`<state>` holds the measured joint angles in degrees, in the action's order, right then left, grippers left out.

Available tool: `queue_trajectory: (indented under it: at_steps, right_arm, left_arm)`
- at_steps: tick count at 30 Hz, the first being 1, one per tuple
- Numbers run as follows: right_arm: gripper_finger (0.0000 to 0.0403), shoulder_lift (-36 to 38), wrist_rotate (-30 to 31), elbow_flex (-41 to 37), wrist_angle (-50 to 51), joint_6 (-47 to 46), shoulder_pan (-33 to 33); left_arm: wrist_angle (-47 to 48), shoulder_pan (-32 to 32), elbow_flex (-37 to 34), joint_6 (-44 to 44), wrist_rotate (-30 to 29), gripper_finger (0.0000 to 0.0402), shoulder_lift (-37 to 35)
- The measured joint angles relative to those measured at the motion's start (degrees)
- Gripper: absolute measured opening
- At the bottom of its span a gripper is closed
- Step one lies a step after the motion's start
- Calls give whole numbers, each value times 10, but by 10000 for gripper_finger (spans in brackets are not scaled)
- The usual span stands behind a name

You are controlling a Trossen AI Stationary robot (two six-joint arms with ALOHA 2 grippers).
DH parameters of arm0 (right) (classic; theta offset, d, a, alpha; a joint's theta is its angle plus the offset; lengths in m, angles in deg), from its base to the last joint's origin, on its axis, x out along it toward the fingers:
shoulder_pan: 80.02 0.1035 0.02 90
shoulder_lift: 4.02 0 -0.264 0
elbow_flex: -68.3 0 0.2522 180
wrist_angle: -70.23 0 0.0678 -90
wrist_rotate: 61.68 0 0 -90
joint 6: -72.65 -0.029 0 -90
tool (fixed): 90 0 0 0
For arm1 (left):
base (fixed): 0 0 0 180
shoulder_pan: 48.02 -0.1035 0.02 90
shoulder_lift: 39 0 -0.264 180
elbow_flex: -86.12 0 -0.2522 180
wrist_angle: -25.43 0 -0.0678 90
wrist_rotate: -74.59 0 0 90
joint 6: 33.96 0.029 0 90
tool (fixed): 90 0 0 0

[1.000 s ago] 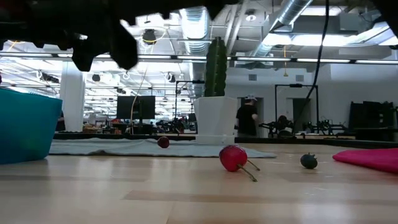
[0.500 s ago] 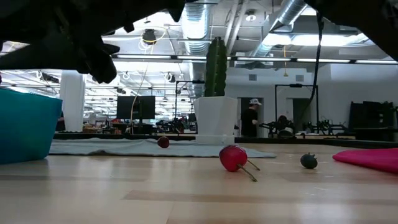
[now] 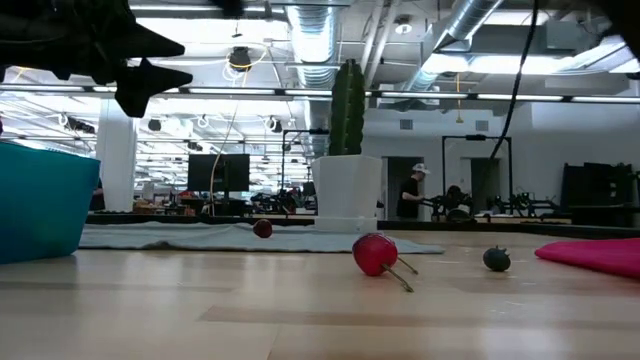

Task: Pick and placing Produce into tupperware
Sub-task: Put the cherry into the blue bin

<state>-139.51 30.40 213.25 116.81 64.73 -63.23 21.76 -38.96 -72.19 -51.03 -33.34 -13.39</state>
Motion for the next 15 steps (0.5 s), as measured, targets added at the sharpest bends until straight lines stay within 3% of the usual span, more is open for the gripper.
queue_trajectory:
  at_steps: [5, 10, 15]
  right_arm:
    - [258, 115, 97, -78, 14, 45, 11]
    - [259, 249, 101, -223, -29, 52, 25]
    - [259, 421, 101, -443, -163, 53, 58]
  left_arm:
    - [14, 0, 0, -14, 18, 217, 0]
    - [15, 0, 0, -14, 26, 217, 0]
    - [10, 0, 0, -11, 27, 217, 0]
